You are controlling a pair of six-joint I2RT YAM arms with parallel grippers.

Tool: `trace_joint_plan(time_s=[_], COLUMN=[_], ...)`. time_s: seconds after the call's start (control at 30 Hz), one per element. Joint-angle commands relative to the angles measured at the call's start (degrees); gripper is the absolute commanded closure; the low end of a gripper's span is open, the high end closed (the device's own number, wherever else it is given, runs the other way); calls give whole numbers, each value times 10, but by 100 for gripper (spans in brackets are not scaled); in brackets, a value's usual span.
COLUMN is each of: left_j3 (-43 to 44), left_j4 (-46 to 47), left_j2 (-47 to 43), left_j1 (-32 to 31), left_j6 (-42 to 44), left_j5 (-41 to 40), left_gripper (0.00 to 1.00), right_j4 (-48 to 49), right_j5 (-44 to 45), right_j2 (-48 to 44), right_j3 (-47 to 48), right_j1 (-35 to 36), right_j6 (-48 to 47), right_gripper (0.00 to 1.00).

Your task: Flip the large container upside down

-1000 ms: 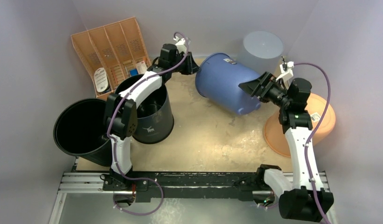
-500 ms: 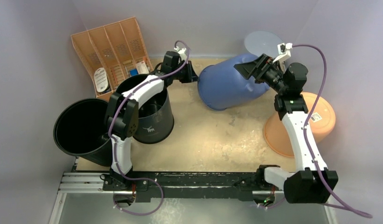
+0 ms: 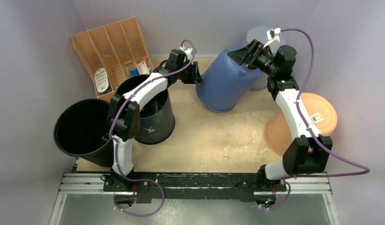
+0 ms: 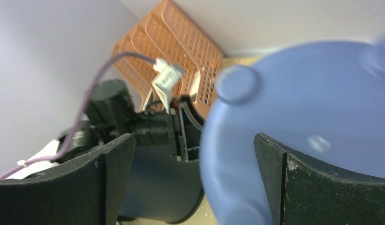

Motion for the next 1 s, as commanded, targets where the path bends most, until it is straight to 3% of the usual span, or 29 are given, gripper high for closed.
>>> trace_joint_plan(time_s=[0.0,0.2,0.37,0.53,0.73,0.87,0.97], left_j3=[76,131,139,116,11,-110,-113], left_j4=[-40,-73,-83,-105,-115,-74,-120], left_j2=[-45,-97,-158,-225,-337,-424,-447], left_j1=[-11,-2,3,3,3,3,3], left_j6=[52,66,56,44,73,69,75], left_j5=[-64,-146,-207,-207,-187,-161,-162], left_gripper=[63,46,46,46,45,45,45], right_j4=[-45,-42,-85,-189,-217,-186,-135], right_j5=[-6,-11,5,117,207,247,254], right_j2=[17,19,-8,-105,-216,-193,-135], right_j3=[23,-1,5,-25,-165,-230,-235], right_j1=[23,39,52,53,59,106,110], right_j6=[-11,-13,-54,-157,-194,-190,-188], right_gripper=[0,0,0,0,0,0,0])
